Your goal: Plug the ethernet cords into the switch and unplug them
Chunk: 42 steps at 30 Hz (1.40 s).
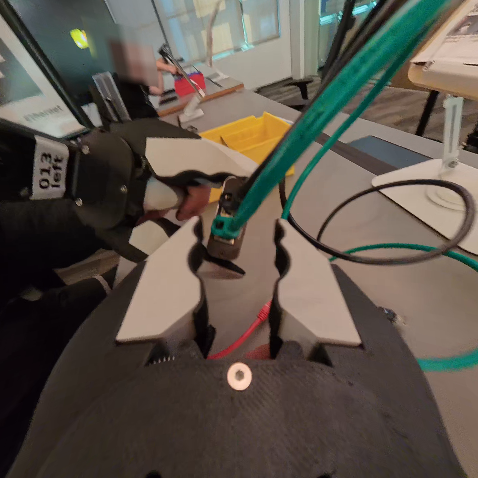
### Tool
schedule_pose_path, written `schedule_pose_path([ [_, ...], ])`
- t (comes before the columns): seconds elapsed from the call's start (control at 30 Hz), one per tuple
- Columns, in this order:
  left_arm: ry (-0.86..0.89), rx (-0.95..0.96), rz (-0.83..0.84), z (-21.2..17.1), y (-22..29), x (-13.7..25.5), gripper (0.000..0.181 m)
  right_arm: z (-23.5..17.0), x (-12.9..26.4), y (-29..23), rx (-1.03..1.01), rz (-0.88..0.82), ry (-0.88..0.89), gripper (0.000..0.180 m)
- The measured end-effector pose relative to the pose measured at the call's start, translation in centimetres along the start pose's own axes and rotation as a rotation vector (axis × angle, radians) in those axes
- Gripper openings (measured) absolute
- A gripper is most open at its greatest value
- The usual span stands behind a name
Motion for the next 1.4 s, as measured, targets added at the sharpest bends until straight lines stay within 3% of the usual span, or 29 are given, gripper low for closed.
schedule_pose_path([
  [0.03, -0.004, -0.017, 0.004, 0.2, 0.2, -0.1, 0.066, 0.1, -0.2, -0.4, -0.005, 0.035, 0.018, 0.032],
  [0.07, -0.017, -0.033, 0.022, 0.2, 0.1, -0.1, 0.066, 0.1, -0.2, -0.6, -0.008, 0.058, 0.031, 0.025],
  [0.13, -0.019, -0.056, 0.025, 0.1, 0.2, -0.3, 0.066, 0.0, -0.3, -0.5, 0.002, 0.051, 0.028, 0.024],
  [0.3, -0.044, -0.103, 0.028, -0.2, -0.6, 0.4, 0.087, 0.1, 0.3, 0.3, 0.045, -0.007, 0.018, 0.023],
  [0.4, -0.013, 0.019, -0.004, -0.7, -2.3, 2.5, 0.089, 0.5, 1.2, 0.5, 0.038, 0.0, 0.044, 0.023],
  [0.53, -0.119, 0.107, -0.211, -3.7, -0.7, 4.8, 0.082, 1.0, 2.0, 0.5, 0.038, 0.017, 0.067, 0.023],
  [0.67, -0.313, 0.134, -0.388, -9.2, 4.5, 4.2, 0.086, 1.2, 2.3, 0.1, 0.041, 0.048, 0.072, 0.023],
  [0.83, -0.339, 0.285, -0.496, -12.4, 8.5, 2.1, 0.063, 1.3, 2.5, -0.6, 0.071, 0.07, 0.069, 0.024],
  [0.93, -0.323, 0.28, -0.51, -12.5, 9.5, 1.5, 0.018, 1.2, 2.6, -0.5, 0.078, 0.062, 0.064, 0.022],
  [1.2, -0.42, 0.266, -0.51, -13.9, 9.4, 2.9, 0.016, 0.0, 2.0, 1.3, 0.017, -0.009, 0.002, 0.023],
  [1.4, -0.554, 0.248, -0.535, -16.4, 9.7, 5.8, 0.015, -2.3, -0.7, 2.4, -0.119, -0.093, -0.103, 0.023],
])
Point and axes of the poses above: each gripper's, where its closed fingertips meet, x back along the fingers, z out of its top, y = z × x across the jaws, the point moved 2 cm from there along x, back along the fingers, and after that the axes turned 11 degrees about -x, right-handed, at the moved point
